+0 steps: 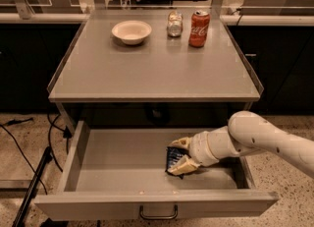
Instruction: Place rxbar blueberry into top drawer
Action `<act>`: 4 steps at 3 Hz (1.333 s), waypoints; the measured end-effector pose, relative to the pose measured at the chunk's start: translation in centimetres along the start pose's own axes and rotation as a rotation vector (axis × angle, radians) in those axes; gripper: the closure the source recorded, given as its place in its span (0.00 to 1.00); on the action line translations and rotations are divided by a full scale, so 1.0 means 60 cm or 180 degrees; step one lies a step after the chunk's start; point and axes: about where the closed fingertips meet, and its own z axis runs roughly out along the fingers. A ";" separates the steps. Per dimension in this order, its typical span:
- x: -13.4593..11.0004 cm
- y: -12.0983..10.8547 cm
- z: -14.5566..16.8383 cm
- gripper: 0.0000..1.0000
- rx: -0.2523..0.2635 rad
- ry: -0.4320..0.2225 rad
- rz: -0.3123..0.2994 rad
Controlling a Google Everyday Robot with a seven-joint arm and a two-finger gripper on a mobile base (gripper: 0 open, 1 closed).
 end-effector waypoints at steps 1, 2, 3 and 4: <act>0.000 0.000 0.000 0.81 -0.0002 0.0000 -0.0007; 0.000 0.000 0.000 0.51 -0.0002 -0.0001 -0.0007; 0.000 0.000 0.000 0.27 -0.0002 -0.0001 -0.0007; 0.000 0.000 0.000 0.04 -0.0002 -0.0001 -0.0007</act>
Offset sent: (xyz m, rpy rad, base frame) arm -0.0001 0.0002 -0.0001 -0.0001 -0.0011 0.0018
